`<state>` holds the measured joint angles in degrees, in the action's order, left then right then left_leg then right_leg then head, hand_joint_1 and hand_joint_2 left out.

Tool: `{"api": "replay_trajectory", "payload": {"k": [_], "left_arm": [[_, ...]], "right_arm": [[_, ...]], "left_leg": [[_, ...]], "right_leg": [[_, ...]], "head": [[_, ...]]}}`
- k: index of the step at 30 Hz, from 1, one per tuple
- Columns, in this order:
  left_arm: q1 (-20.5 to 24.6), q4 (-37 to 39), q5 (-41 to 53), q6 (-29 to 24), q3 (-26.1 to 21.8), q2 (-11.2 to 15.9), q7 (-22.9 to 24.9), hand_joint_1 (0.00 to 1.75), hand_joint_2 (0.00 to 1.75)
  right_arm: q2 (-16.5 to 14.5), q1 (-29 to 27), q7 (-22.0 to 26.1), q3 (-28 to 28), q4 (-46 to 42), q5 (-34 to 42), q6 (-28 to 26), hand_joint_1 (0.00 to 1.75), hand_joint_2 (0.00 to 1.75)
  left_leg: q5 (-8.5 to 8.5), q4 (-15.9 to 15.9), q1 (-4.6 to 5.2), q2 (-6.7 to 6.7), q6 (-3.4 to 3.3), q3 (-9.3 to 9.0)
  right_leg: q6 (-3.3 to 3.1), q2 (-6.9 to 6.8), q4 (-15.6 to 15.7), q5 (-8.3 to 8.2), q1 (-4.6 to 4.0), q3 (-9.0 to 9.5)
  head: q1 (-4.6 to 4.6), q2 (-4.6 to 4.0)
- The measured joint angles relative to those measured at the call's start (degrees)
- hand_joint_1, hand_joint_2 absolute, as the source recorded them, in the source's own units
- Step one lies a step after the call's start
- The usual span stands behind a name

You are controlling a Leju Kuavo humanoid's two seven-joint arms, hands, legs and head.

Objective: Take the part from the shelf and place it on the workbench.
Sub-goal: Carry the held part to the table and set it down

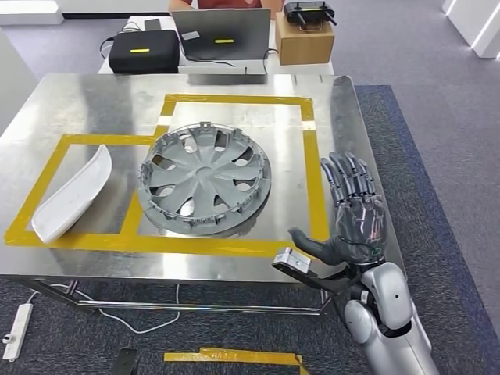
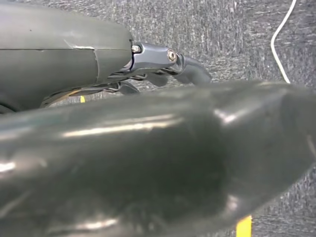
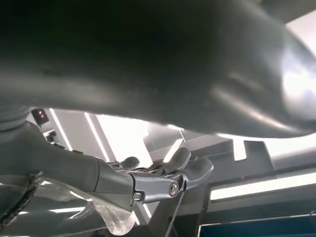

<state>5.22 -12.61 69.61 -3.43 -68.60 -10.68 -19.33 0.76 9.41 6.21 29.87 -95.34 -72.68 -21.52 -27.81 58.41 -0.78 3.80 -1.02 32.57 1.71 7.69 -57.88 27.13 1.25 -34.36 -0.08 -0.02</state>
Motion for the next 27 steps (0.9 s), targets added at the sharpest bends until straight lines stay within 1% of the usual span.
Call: {"api": "replay_trajectory", "payload": {"k": [1,2,3,4,5,6,7,8,9,10,11,12,13,14,16,17,21,24,27], "left_arm": [[0.05,-0.02,0.0,0.0,-0.01,-0.04,0.01,0.0,0.0],[0.08,-0.03,-0.01,-0.01,-0.03,-0.08,0.01,0.0,0.0],[0.08,-0.05,-0.01,-0.02,-0.07,-0.12,0.07,0.0,0.0],[0.04,-0.07,-0.01,-0.05,-0.15,-0.08,0.14,0.0,0.0],[-0.02,-0.07,-0.01,-0.11,-0.25,-0.07,0.27,0.0,0.0],[-0.08,-0.07,0.01,-0.2,-0.35,-0.07,0.48,0.0,0.0],[-0.11,-0.07,0.05,-0.34,-0.44,-0.08,0.67,0.0,0.0],[-0.09,-0.07,0.14,-0.5,-0.49,-0.09,0.86,0.0,0.0],[-0.03,-0.07,0.25,-0.66,-0.51,-0.1,1.02,0.0,0.0],[0.05,-0.07,0.38,-0.81,-0.51,-0.13,1.11,0.0,0.0],[0.13,-0.07,0.5,-0.92,-0.51,-0.14,1.19,0.0,0.0],[0.18,-0.07,0.57,-1.05,-0.51,-0.15,1.27,0.0,0.0],[0.19,-0.08,0.65,-1.14,-0.51,-0.13,1.36,0.0,0.0],[0.17,-0.09,0.69,-1.26,-0.51,-0.1,1.48,0.0,0.0],[0.14,-0.11,0.84,-1.53,-0.51,-0.04,1.79,0.0,0.0],[0.15,-0.11,0.9,-1.7,-0.51,-0.04,1.96,0.0,0.0],[0.19,-0.11,1.11,-2.2,-0.51,-0.03,2.75,0.0,0.0],[0.18,-0.11,1.12,-2.42,-0.51,-0.03,3.02,0.0,0.0],[0.19,-0.11,1.12,-2.51,-0.51,-0.04,3.05,0.0,0.0]], "right_arm": [[0.0,-0.06,-0.01,-0.04,-0.06,-0.02,0.03,0.0,0.0],[0.0,-0.03,0.02,-0.07,-0.13,-0.07,0.04,0.0,0.0],[0.0,0.05,0.04,-0.07,-0.2,-0.18,0.06,0.0,0.0],[0.0,0.15,0.06,-0.07,-0.25,-0.44,0.11,0.0,0.0],[0.0,0.22,0.06,-0.04,-0.26,-0.96,0.21,0.0,0.0],[0.01,0.23,0.01,-0.03,-0.26,-1.66,0.32,0.0,0.0],[0.01,0.23,-0.06,-0.03,-0.25,-2.45,0.4,0.0,0.0],[0.02,0.25,-0.13,-0.02,-0.25,-3.22,0.45,0.0,0.0],[0.02,0.29,-0.17,0.0,-0.24,-3.77,0.45,0.0,0.0],[0.02,0.37,-0.19,0.04,-0.24,-4.16,0.43,0.0,0.0],[0.02,0.49,-0.19,0.08,-0.24,-4.44,0.4,0.0,0.0],[0.02,0.62,-0.2,0.13,-0.25,-4.67,0.37,0.0,0.0],[0.02,0.7,-0.2,0.16,-0.25,-4.88,0.35,0.0,0.0],[0.02,0.73,-0.2,0.17,-0.25,-5.07,0.34,0.0,0.0],[0.02,0.71,-0.25,0.18,-0.25,-5.42,0.34,0.0,0.0],[0.02,0.72,-0.29,0.18,-0.25,-5.6,0.34,0.0,0.0],[0.02,0.75,-0.38,0.22,-0.24,-6.17,0.32,0.0,0.0],[0.02,0.76,-0.42,0.36,-0.24,-6.25,0.32,0.0,0.0],[0.02,0.77,-0.42,0.41,-0.24,-6.31,0.33,0.0,0.0]], "left_leg": [[0.19,-0.36,-0.09,-0.56,-0.13,-0.1],[0.39,-0.73,-0.19,-1.15,-0.34,-0.22],[0.56,-1.06,-0.28,-1.8,-0.55,-0.31],[0.59,-1.14,-0.19,-2.37,-0.72,-0.33],[0.58,-1.13,-0.11,-2.94,-0.83,-0.28],[0.56,-1.12,-0.06,-3.5,-0.86,-0.23],[0.55,-1.1,-0.03,-3.97,-0.87,-0.21],[0.54,-1.08,-0.02,-4.32,-0.85,-0.2],[0.52,-1.06,-0.02,-4.55,-0.81,-0.24],[0.47,-1.01,-0.01,-4.69,-0.69,-0.3],[0.4,-0.89,0.12,-4.75,-0.47,-0.28],[0.37,-0.78,0.24,-4.77,-0.2,-0.22],[0.32,-0.58,0.4,-4.76,-0.14,-0.14],[0.33,-0.43,0.54,-4.75,-0.24,-0.04],[0.41,-0.39,0.56,-4.72,-0.68,-0.05],[0.5,-0.53,0.53,-4.72,-0.7,-0.1],[0.79,-0.98,0.4,-4.71,-0.12,-0.2],[0.88,-1.1,0.32,-4.71,0.46,-0.19],[0.91,-1.11,0.3,-4.72,0.68,-0.17]], "right_leg": [[0.34,-0.84,-0.2,0.21,-0.07,-0.34],[0.63,-2.35,-1.19,0.96,-0.19,-1.02],[0.88,-4.22,-3.42,2.33,-0.3,-2.22],[1.11,-6.04,-6.74,4.13,-0.37,-3.79],[1.34,-6.9,-10.66,5.95,-0.31,-5.63],[1.53,-7.21,-13.95,7.18,-0.25,-7.13],[1.69,-7.31,-15.5,7.37,-0.2,-7.73],[1.76,-7.38,-14.81,6.51,-0.16,-7.19],[1.72,-7.52,-11.77,4.79,-0.15,-5.39],[1.6,-7.76,-7.51,2.98,-0.15,-2.91],[1.36,-7.99,-3.57,1.78,-0.24,-0.53],[1.04,-8.16,-0.73,1.07,-0.31,1.15],[0.86,-8.24,0.67,0.89,-0.34,1.98],[0.73,-8.21,0.97,0.93,-0.38,2.18],[0.76,-8.12,1.02,0.75,-0.38,2.09],[0.67,-8.09,1.0,0.78,-0.45,2.09],[0.23,-8.09,0.95,0.84,-0.62,2.01],[0.13,-8.1,0.89,0.82,-0.67,1.94],[0.06,-8.1,0.86,0.79,-0.68,1.92]], "head": [[0.08,0.0],[0.22,0.0],[0.37,0.0],[0.51,0.0],[0.6,0.0],[0.6,0.0],[0.6,0.0],[0.61,0.0],[0.61,0.0],[0.62,0.0],[0.62,0.0],[0.59,0.0],[0.55,0.0],[0.52,0.0],[0.49,0.0],[0.5,0.0],[0.5,0.0],[0.51,0.0],[0.51,0.0]]}}
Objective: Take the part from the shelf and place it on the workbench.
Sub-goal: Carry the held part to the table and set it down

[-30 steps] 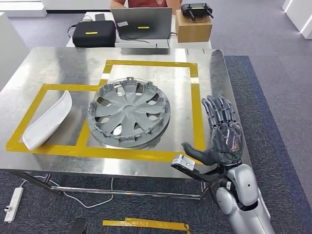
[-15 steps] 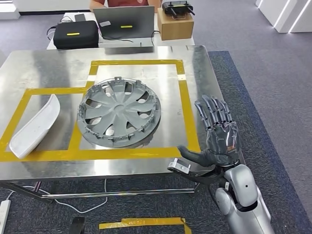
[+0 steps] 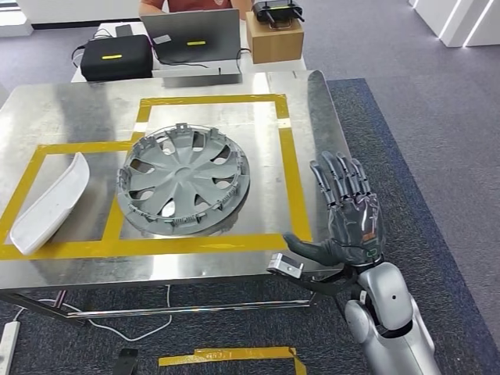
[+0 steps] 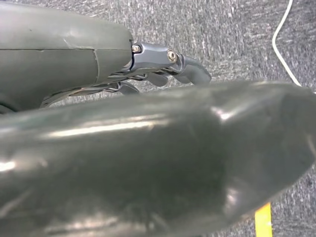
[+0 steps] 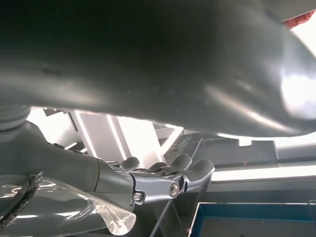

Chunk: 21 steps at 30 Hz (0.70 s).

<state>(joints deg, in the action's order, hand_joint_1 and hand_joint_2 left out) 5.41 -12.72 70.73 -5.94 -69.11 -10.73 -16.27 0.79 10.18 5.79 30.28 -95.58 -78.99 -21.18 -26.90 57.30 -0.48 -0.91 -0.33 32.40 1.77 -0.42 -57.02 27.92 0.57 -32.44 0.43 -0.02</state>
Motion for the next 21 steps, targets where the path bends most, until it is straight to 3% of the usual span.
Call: {"api": "replay_trajectory", "payload": {"k": [21], "left_arm": [[0.0,-0.02,0.5,-0.4,-0.01,0.06,1.99,0.0,0.0]], "right_arm": [[0.0,0.82,0.0,1.01,0.0,-0.74,0.92,0.0,0.0]], "left_leg": [[0.03,0.12,0.24,0.0,0.1,0.1]], "right_leg": [[0.0,-0.03,0.01,-0.14,0.2,0.0]], "head": [[0.01,0.0]]}}
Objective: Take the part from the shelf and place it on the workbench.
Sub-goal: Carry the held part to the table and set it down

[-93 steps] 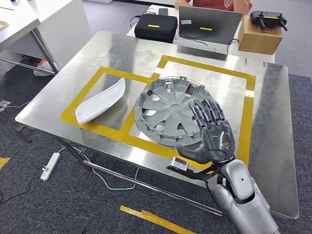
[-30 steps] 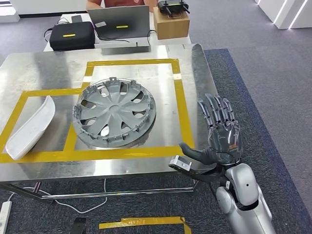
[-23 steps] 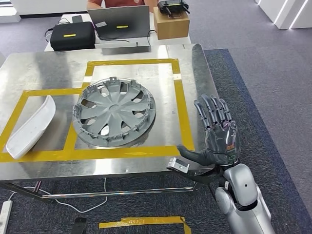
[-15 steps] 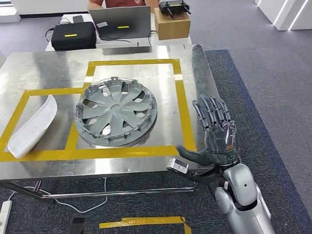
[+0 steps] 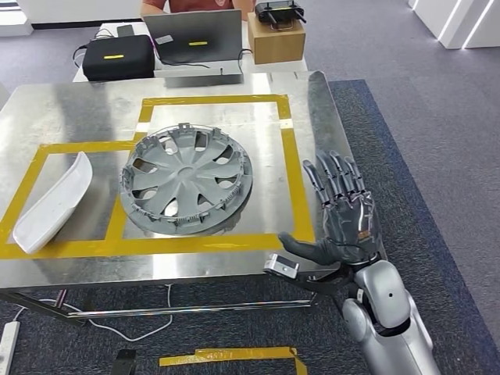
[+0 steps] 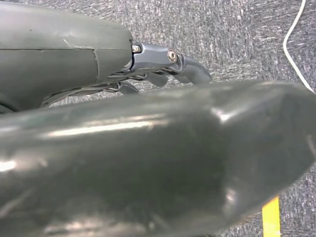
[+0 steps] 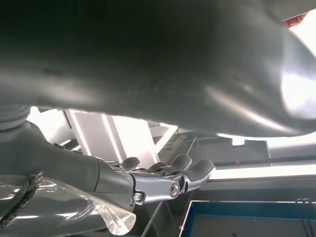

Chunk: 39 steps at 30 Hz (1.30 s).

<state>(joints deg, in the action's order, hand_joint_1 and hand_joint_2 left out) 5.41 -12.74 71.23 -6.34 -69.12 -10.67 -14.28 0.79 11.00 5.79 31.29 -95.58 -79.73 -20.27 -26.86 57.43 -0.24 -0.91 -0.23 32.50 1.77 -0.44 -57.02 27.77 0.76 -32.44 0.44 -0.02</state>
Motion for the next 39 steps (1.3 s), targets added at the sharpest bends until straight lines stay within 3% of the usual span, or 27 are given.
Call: {"api": "replay_trajectory", "payload": {"k": [8,12,15,17,19,20,21,22,23,25,27,29,31,33,35,36,37,38,39], "left_arm": [[0.0,0.0,0.16,0.0,0.01,0.02,0.04,0.0,0.0],[0.0,0.0,0.14,0.04,-0.01,0.22,0.51,0.0,0.0],[0.06,0.0,0.11,0.08,-0.01,0.27,0.96,0.0,0.0],[0.22,-0.01,0.12,0.08,-0.01,0.19,1.05,0.0,0.0],[0.31,-0.02,0.12,0.06,-0.01,0.19,1.13,0.0,0.0],[0.29,-0.02,0.12,0.04,-0.02,0.2,1.17,0.0,0.0],[0.27,-0.02,0.11,0.03,-0.02,0.19,1.2,0.0,0.0],[0.27,-0.02,0.11,0.02,-0.03,0.16,1.22,0.0,0.0],[0.28,-0.02,0.11,0.01,-0.03,0.1,1.23,0.0,0.0],[0.32,-0.05,0.11,-0.02,-0.03,0.07,1.29,0.0,0.0],[0.31,-0.12,0.11,-0.1,-0.03,0.09,1.36,0.0,0.0],[0.25,-0.17,0.11,-0.16,-0.04,0.08,1.39,0.0,0.0],[0.22,-0.17,0.11,-0.18,-0.08,0.16,1.42,0.0,0.0],[0.23,-0.17,0.11,-0.19,-0.1,0.24,1.48,0.0,0.0],[0.23,-0.17,0.1,-0.19,-0.1,0.25,1.54,0.0,0.0],[0.23,-0.17,0.09,-0.19,-0.11,0.25,1.57,0.0,0.0],[0.23,-0.17,0.09,-0.19,-0.12,0.26,1.6,0.0,0.0],[0.24,-0.17,0.07,-0.19,-0.12,0.27,1.63,0.0,0.0],[0.25,-0.18,0.04,-0.2,-0.12,0.29,1.67,0.0,0.0]], "right_arm": [[0.0,0.02,0.0,0.06,0.0,0.0,0.02,0.0,0.0],[-0.09,0.13,0.0,0.1,0.02,-0.02,0.3,0.0,0.0],[-0.42,0.5,0.0,0.12,0.03,-0.02,0.52,0.0,0.0],[-0.5,0.83,0.02,0.16,0.05,-0.03,0.73,0.0,0.0],[-0.49,0.91,0.03,0.26,0.1,-0.05,0.97,0.0,0.0],[-0.49,0.85,0.03,0.3,0.15,-0.05,1.04,0.0,0.0],[-0.48,0.78,0.03,0.33,0.23,-0.04,1.1,0.0,0.0],[-0.48,0.75,0.03,0.35,0.3,-0.04,1.15,0.0,0.0],[-0.49,0.75,0.02,0.37,0.35,-0.04,1.2,0.0,0.0],[-0.5,0.88,0.02,0.43,0.38,-0.05,1.36,0.0,0.0],[-0.54,0.97,0.01,0.5,0.4,-0.06,1.51,0.0,0.0],[-0.64,0.93,0.01,0.53,0.43,-0.07,1.66,0.0,0.0],[-0.78,0.95,0.0,0.52,0.45,-0.08,1.81,0.0,0.0],[-0.91,0.99,0.0,0.51,0.46,-0.09,1.88,0.0,0.0],[-0.98,0.95,0.0,0.52,0.49,-0.1,1.95,0.0,0.0],[-0.98,0.93,0.0,0.53,0.51,-0.1,1.98,0.0,0.0],[-0.98,0.91,0.0,0.53,0.54,-0.1,2.01,0.0,0.0],[-0.98,0.91,0.0,0.53,0.56,-0.11,2.01,0.0,0.0],[-0.98,0.92,0.0,0.53,0.56,-0.11,2.01,0.0,0.0]], "left_leg": [[0.0,0.0,-0.01,0.0,0.0,0.01],[-0.3,0.62,0.21,0.02,-0.73,0.26],[0.64,-0.51,-0.03,-0.15,-1.41,-0.02],[1.67,-1.79,-0.39,-0.41,-1.9,-0.17],[2.03,-1.99,-0.41,-0.51,-2.01,0.24],[2.13,-1.92,-0.42,-0.53,-1.92,0.52],[2.25,-1.81,-0.47,-0.56,-1.78,0.78],[2.36,-1.65,-0.56,-0.57,-1.63,1.04],[2.43,-1.4,-0.7,-0.58,-1.43,1.31],[2.45,-0.55,-0.87,-0.54,-0.74,1.99],[2.61,0.24,-0.75,-0.44,0.15,2.58],[3.05,0.54,-0.73,-0.4,0.85,2.92],[1.83,1.5,-0.96,-0.19,1.38,3.48],[-2.64,6.22,-1.03,0.19,1.67,5.08],[-7.56,14.02,-0.98,0.37,1.66,7.15],[-8.67,16.64,-0.95,0.4,1.54,7.43],[-8.63,17.3,-0.89,0.42,1.32,6.78],[-7.56,15.6,-0.79,0.46,1.0,5.04],[-6.03,11.98,-0.63,0.57,0.54,2.41]], "right_leg": [[0.0,0.0,0.0,0.0,-0.01,-0.01],[0.43,-0.06,0.16,-0.25,0.31,-0.01],[0.99,0.0,0.33,-0.2,0.25,-0.09],[1.31,0.2,-2.31,2.24,0.18,-1.39],[1.64,0.34,-9.2,6.32,0.34,-4.16],[1.88,0.34,-12.53,7.69,0.44,-5.39],[2.12,0.33,-14.34,8.06,0.58,-5.87],[2.35,0.31,-13.97,7.35,0.73,-5.3],[2.58,0.23,-11.47,5.8,0.92,-3.67],[2.94,-0.01,-3.79,3.18,1.18,0.93],[2.43,0.08,-0.08,2.43,1.14,3.07],[1.28,0.46,-0.46,2.25,1.02,2.53],[0.08,0.53,-0.58,1.81,1.01,1.84],[-1.01,0.49,-0.57,0.97,0.91,0.89],[-1.5,0.51,-0.61,0.06,0.57,-0.36],[-1.59,0.53,-0.64,-0.41,0.38,-0.99],[-1.63,0.56,-0.65,-0.85,0.19,-1.57],[-1.61,0.61,-0.66,-1.26,0.04,-2.05],[-1.55,0.69,-0.66,-1.65,-0.08,-2.45]], "head": [[0.01,0.0],[-0.03,0.0],[0.0,0.0],[0.18,0.0],[0.31,0.0],[0.32,0.0],[0.31,0.0],[0.31,0.0],[0.31,0.0],[0.37,0.0],[0.43,0.0],[0.39,0.0],[0.32,0.0],[0.16,0.0],[0.05,0.0],[0.03,0.0],[0.04,0.0],[0.04,0.0],[0.03,0.0]]}}
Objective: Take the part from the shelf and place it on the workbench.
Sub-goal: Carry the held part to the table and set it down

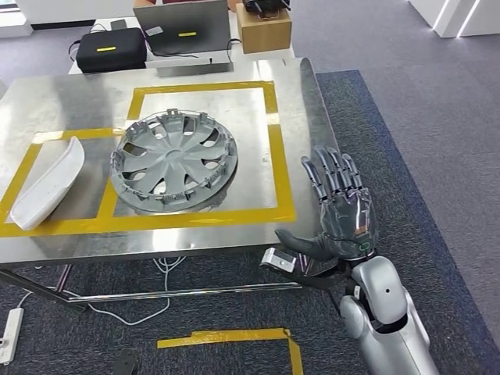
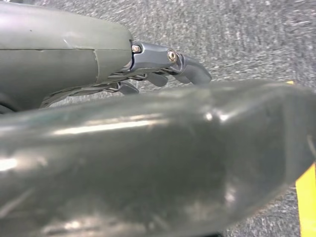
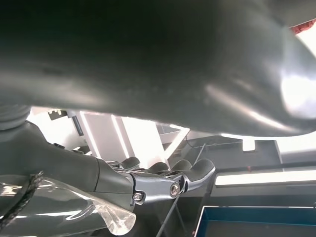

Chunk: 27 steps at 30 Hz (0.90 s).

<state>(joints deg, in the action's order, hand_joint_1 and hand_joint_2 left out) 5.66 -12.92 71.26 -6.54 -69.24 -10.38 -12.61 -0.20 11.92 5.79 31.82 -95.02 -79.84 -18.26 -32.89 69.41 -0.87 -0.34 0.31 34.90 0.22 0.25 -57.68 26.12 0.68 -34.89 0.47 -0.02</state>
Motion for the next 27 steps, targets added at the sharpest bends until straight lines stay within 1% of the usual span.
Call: {"api": "replay_trajectory", "payload": {"k": [1,2,3,4,5,6,7,8,9,10,11,12,13,14,15,16,17,18,19,20,21,22,23,24,25,26,27], "left_arm": [[0.02,-0.04,-0.04,-0.01,-0.01,0.1,0.04,0.0,0.0],[0.05,-0.08,-0.09,-0.01,-0.01,0.15,0.06,0.0,0.0],[0.06,-0.11,-0.13,-0.02,-0.02,0.19,0.07,0.0,0.0],[0.07,-0.15,-0.17,-0.02,-0.03,0.21,0.08,0.0,0.0],[0.06,-0.15,-0.21,-0.02,-0.03,0.16,0.1,0.0,0.0],[0.06,-0.15,-0.25,-0.01,-0.04,0.1,0.12,0.0,0.0],[0.1,-0.15,-0.28,-0.01,-0.04,0.06,0.14,0.0,0.0],[0.15,-0.16,-0.31,-0.02,-0.04,0.04,0.16,0.0,0.0],[0.2,-0.17,-0.33,-0.02,-0.05,0.02,0.16,0.0,0.0],[0.24,-0.18,-0.35,-0.02,-0.06,0.04,0.17,0.0,0.0],[0.23,-0.19,-0.37,-0.02,-0.07,0.07,0.17,0.0,0.0],[0.21,-0.19,-0.38,-0.02,-0.08,0.06,0.18,0.0,0.0],[0.19,-0.19,-0.38,-0.01,-0.09,0.04,0.18,0.0,0.0],[0.19,-0.19,-0.38,-0.01,-0.09,0.02,0.19,0.0,0.0],[0.2,-0.19,-0.38,0.0,-0.09,-0.01,0.19,0.0,0.0],[0.23,-0.19,-0.38,0.0,-0.09,-0.04,0.19,0.0,0.0],[0.25,-0.19,-0.38,0.0,-0.09,-0.07,0.19,0.0,0.0],[0.27,-0.19,-0.38,0.0,-0.1,-0.09,0.19,0.0,0.0],[0.27,-0.19,-0.4,0.0,-0.13,-0.11,0.18,0.0,0.0],[0.25,-0.19,-0.43,0.0,-0.17,-0.12,0.18,0.0,0.0],[0.22,-0.19,-0.46,0.0,-0.21,-0.1,0.18,0.0,0.0],[0.18,-0.2,-0.5,0.0,-0.26,-0.07,0.18,0.0,0.0],[0.14,-0.2,-0.53,0.0,-0.29,-0.04,0.18,0.0,0.0],[0.11,-0.21,-0.55,0.0,-0.31,0.0,0.17,0.0,0.0],[0.09,-0.21,-0.55,0.0,-0.32,0.01,0.17,0.0,0.0],[0.06,-0.21,-0.56,0.0,-0.33,0.0,0.17,0.0,0.0],[0.06,-0.21,-0.56,0.0,-0.33,0.01,0.17,0.0,0.0]], "right_arm": [[-0.01,0.01,0.0,-0.01,-0.01,0.0,-0.01,0.0,0.0],[-0.03,0.03,-0.01,-0.02,-0.01,0.01,-0.02,0.0,0.0],[-0.04,0.05,-0.01,-0.03,-0.01,0.01,-0.03,0.0,0.0],[-0.07,0.07,-0.02,-0.03,-0.01,0.02,-0.04,0.0,0.0],[-0.08,0.07,-0.02,-0.03,-0.02,0.02,-0.05,0.0,0.0],[-0.09,0.06,-0.01,-0.03,-0.02,0.01,-0.06,0.0,0.0],[-0.1,0.05,-0.01,-0.02,-0.03,0.01,-0.06,0.0,0.0],[-0.11,0.06,0.0,-0.02,-0.03,0.01,-0.05,0.0,0.0],[-0.11,0.06,0.01,-0.02,-0.03,0.02,-0.04,0.0,0.0],[-0.11,0.05,0.0,-0.02,-0.03,0.02,-0.04,0.0,0.0],[-0.11,0.03,0.0,-0.03,-0.03,0.01,-0.03,0.0,0.0],[-0.11,-0.01,0.0,-0.03,-0.02,0.01,-0.03,0.0,0.0],[-0.11,-0.02,0.0,-0.03,-0.02,0.01,-0.03,0.0,0.0],[-0.11,-0.03,0.0,-0.03,-0.01,0.01,-0.03,0.0,0.0],[-0.11,-0.02,0.0,-0.02,-0.02,0.02,-0.03,0.0,0.0],[-0.11,0.01,-0.01,-0.02,-0.03,0.02,-0.04,0.0,0.0],[-0.12,0.05,-0.01,-0.02,-0.06,0.02,-0.05,0.0,0.0],[-0.13,0.07,-0.03,-0.03,-0.09,0.03,-0.06,0.0,0.0],[-0.14,0.07,-0.06,-0.06,-0.11,0.04,-0.07,0.0,0.0],[-0.15,0.04,-0.11,-0.12,-0.12,0.05,-0.07,0.0,0.0],[-0.15,-0.02,-0.2,-0.2,-0.12,0.06,-0.07,0.0,0.0],[-0.15,-0.06,-0.28,-0.31,-0.12,0.07,-0.06,0.0,0.0],[-0.15,-0.1,-0.39,-0.42,-0.11,0.07,-0.04,0.0,0.0],[-0.15,-0.18,-0.48,-0.52,-0.09,0.08,-0.04,0.0,0.0],[-0.15,-0.32,-0.54,-0.68,-0.06,0.08,-0.05,0.0,0.0],[-0.15,-0.55,-0.58,-0.88,0.0,0.09,-0.08,0.0,0.0],[-0.15,-0.87,-0.59,-1.15,0.08,0.09,-0.14,0.0,0.0]], "left_leg": [[1.07,-4.52,0.21,0.24,-0.6,-2.95],[1.77,-8.5,0.4,0.47,-1.0,-5.43],[2.05,-11.27,0.62,0.67,-1.27,-7.0],[2.04,-12.59,0.81,0.8,-1.36,-7.61],[2.35,-12.86,0.92,0.77,-1.33,-7.52],[2.85,-13.07,0.88,0.62,-1.52,-7.25],[3.43,-13.28,0.8,0.46,-1.86,-6.92],[4.1,-13.5,0.68,0.29,-2.24,-6.43],[4.83,-13.66,0.58,0.11,-2.57,-5.77],[5.46,-13.62,0.64,0.03,-2.8,-4.96],[6.08,-13.54,0.69,-0.05,-2.89,-4.08],[6.68,-13.44,0.75,-0.15,-2.9,-3.2],[7.23,-13.31,0.8,-0.26,-2.86,-2.34],[7.71,-13.12,0.83,-0.34,-2.77,-1.52],[8.13,-12.9,0.84,-0.39,-2.65,-0.8],[8.48,-12.63,0.85,-0.41,-2.47,-0.2],[8.8,-12.33,0.94,-0.41,-2.25,0.31],[9.18,-12.12,1.01,-0.43,-1.98,0.65],[9.61,-12.0,1.05,-0.44,-1.68,0.9],[10.11,-11.99,1.08,-0.47,-1.36,1.08],[10.43,-12.04,1.01,-0.46,-1.02,1.23],[10.06,-11.83,0.92,-0.39,-0.66,1.49],[8.66,-10.85,0.85,-0.29,-0.3,1.93],[6.2,-8.67,0.75,-0.19,0.04,2.65],[3.18,-5.35,0.63,-0.1,0.35,3.56],[0.46,-1.41,0.52,-0.07,0.59,4.44],[-1.18,2.07,0.41,-0.07,0.79,5.01]], "right_leg": [[0.13,0.07,0.0,-0.36,-0.09,-0.33],[0.35,0.12,0.0,-0.75,-0.15,-0.58],[0.68,0.14,0.05,-1.15,-0.14,-0.75],[1.06,0.15,0.14,-1.59,-0.09,-0.86],[1.47,0.17,0.3,-2.04,-0.03,-0.91],[1.84,0.19,0.35,-2.2,0.06,-1.0],[2.13,0.17,0.0,-1.55,0.1,-1.39],[2.38,0.15,-1.24,0.06,0.11,-2.04],[2.59,0.11,-3.77,2.57,0.13,-3.04],[2.78,0.07,-7.35,5.41,0.12,-4.27],[2.97,0.06,-11.38,7.71,0.13,-5.33],[3.1,0.05,-14.62,8.89,0.13,-5.93],[3.17,0.04,-16.13,8.78,0.13,-5.67],[3.15,0.01,-15.41,7.63,0.12,-4.28],[3.05,-0.05,-12.55,6.04,0.11,-1.83],[2.87,-0.18,-8.38,4.91,0.08,1.31],[2.67,-0.29,-3.92,4.51,0.01,4.53],[2.46,-0.38,-0.55,4.63,-0.07,6.81],[2.23,-0.41,1.46,5.0,-0.2,8.02],[1.94,-0.38,2.24,5.05,-0.32,8.31],[1.47,-0.38,2.31,4.68,-0.27,7.84],[0.95,-0.43,2.39,4.18,-0.2,7.46],[0.38,-0.51,2.48,3.58,-0.1,7.01],[-0.06,-0.59,2.58,2.89,0.02,6.38],[-0.31,-0.63,2.55,2.23,0.02,5.69],[-0.43,-0.64,2.51,1.55,0.01,4.8],[-0.4,-0.63,2.43,0.89,0.0,3.89]], "head": [[0.02,0.0],[0.04,0.0],[0.05,0.0],[0.0,0.0],[-0.04,0.0],[-0.1,0.0],[-0.11,0.0],[-0.03,0.0],[0.02,0.0],[0.06,0.0],[0.09,0.0],[0.07,0.0],[0.07,0.0],[0.07,0.0],[0.07,0.0],[0.08,0.0],[0.06,0.0],[0.04,0.0],[0.03,0.0],[0.01,0.0],[0.02,0.0],[0.01,0.0],[-0.09,0.0],[-0.22,0.0],[-0.34,0.0],[-0.45,0.0],[-0.48,0.0]]}}
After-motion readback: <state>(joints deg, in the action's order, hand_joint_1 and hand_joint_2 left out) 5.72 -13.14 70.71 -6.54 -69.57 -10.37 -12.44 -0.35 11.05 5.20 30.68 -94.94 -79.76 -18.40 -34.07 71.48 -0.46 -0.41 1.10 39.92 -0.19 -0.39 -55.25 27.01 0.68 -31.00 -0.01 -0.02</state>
